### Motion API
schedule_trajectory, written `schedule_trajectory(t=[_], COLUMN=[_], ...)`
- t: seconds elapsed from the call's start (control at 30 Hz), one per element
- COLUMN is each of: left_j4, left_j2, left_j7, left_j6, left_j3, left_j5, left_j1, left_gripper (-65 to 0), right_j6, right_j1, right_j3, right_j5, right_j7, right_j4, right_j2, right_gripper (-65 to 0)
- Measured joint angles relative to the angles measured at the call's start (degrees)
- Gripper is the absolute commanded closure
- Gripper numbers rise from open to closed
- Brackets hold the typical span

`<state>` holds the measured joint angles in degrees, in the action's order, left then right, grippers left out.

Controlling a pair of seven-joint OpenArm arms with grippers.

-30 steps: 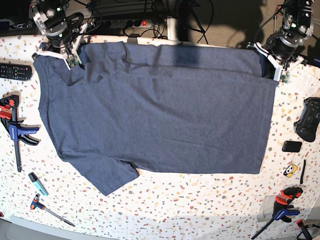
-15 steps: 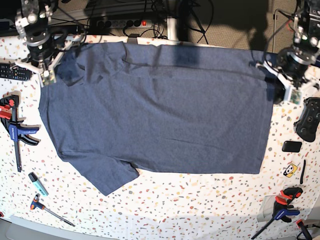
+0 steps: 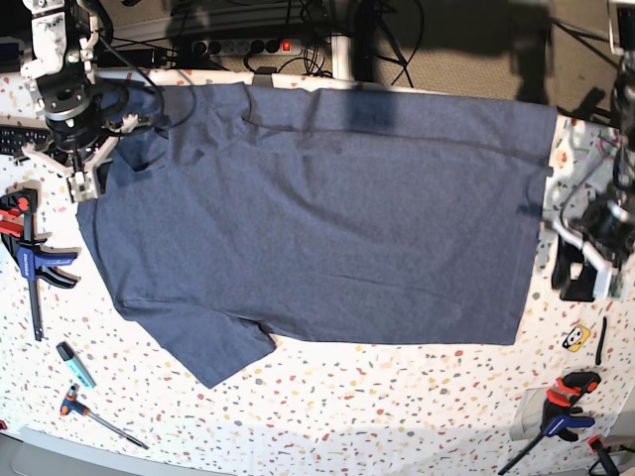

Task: Fold the T-shirt properly
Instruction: 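Release the shoulder edge and move the left gripper to the hem corner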

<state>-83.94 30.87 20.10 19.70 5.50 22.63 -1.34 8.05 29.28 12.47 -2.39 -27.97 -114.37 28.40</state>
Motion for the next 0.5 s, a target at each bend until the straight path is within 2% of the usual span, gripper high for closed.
schedule_trajectory(t=[0.07, 0.13, 0.3, 0.5], left_j4=[6.58, 13.51, 31.43, 54.53], left_j2=[-0.37, -1.07, -5.38, -10.19], left_j7=[0.15, 1.09, 2.91, 0.74], left_j6=[1.79, 4.85, 10.60, 11.87], left_j3=[-0.09, 0.07, 0.20, 0.20], left_j5=[1.73, 2.43, 0.76, -8.94], left_j1=[-5.42, -10.80, -23.19, -36.46], left_gripper=[-22.4, -22.4, -22.4, -22.4], right_j6=[0.02, 0.04, 0.17, 0.15], right_j1=[-0.11, -0.20, -0.13, -0.02], right_j3=[-0.02, 0.02, -0.04, 0.02], right_j5=[-0.11, -0.11, -0.13, -0.17], right_j7=[-0.02, 0.00, -0.28, -4.63], right_j4=[0.00, 0.00, 0.00, 0.00], right_j2=[0.07, 0.13, -0.02, -0.02], right_gripper=[-16.0, -19.6, -19.7, -19.7])
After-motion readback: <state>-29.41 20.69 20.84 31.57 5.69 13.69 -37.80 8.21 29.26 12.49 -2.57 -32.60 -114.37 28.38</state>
